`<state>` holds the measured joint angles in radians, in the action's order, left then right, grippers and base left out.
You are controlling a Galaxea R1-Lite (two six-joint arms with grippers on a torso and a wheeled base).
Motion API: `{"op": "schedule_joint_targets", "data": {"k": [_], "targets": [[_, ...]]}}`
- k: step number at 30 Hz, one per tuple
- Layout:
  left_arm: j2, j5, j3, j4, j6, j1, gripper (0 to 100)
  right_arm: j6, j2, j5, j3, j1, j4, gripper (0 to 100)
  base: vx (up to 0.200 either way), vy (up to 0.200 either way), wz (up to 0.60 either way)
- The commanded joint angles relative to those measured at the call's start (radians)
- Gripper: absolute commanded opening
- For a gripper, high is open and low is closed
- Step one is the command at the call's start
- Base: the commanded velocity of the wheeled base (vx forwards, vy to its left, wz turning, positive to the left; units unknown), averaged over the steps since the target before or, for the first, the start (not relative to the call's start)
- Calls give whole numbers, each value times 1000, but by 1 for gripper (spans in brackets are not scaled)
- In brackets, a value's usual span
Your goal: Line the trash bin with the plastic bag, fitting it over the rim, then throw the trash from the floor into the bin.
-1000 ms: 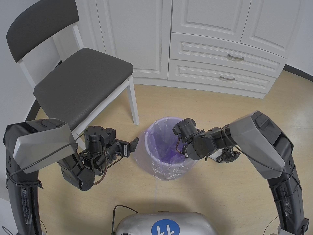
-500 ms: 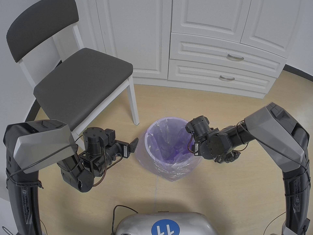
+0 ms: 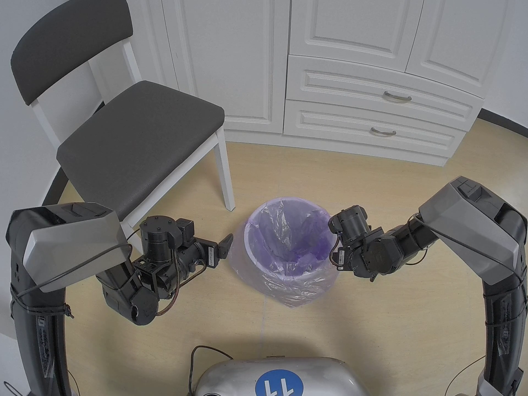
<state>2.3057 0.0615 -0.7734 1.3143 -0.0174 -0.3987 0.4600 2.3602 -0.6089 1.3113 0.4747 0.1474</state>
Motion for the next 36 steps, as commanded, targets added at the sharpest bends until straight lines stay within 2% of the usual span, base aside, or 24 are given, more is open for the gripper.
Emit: {"op": "schedule_joint_targets", "data": {"k": [1, 5, 19, 27, 32, 36], "targets": [[1, 0, 5, 0, -1, 0, 100, -1, 13, 3, -6, -7, 0, 100, 0, 0, 0], [1, 0, 9, 2, -1, -5, 100, -3, 42, 31, -4, -13, 0, 100, 0, 0, 0], [9, 0, 8, 2, -1, -8, 100, 8, 120, 55, 25, -13, 4, 100, 0, 0, 0], [44, 1, 3, 45, 4, -8, 100, 5, 145, 72, 19, -14, 86, 100, 0, 0, 0], [49, 0, 2, 46, 5, -8, 100, 0, 79, 72, -20, -7, 86, 100, 0, 0, 0], [41, 0, 8, 46, 5, -17, 100, -34, -81, 66, -133, 15, 86, 100, 0, 0, 0]]}}
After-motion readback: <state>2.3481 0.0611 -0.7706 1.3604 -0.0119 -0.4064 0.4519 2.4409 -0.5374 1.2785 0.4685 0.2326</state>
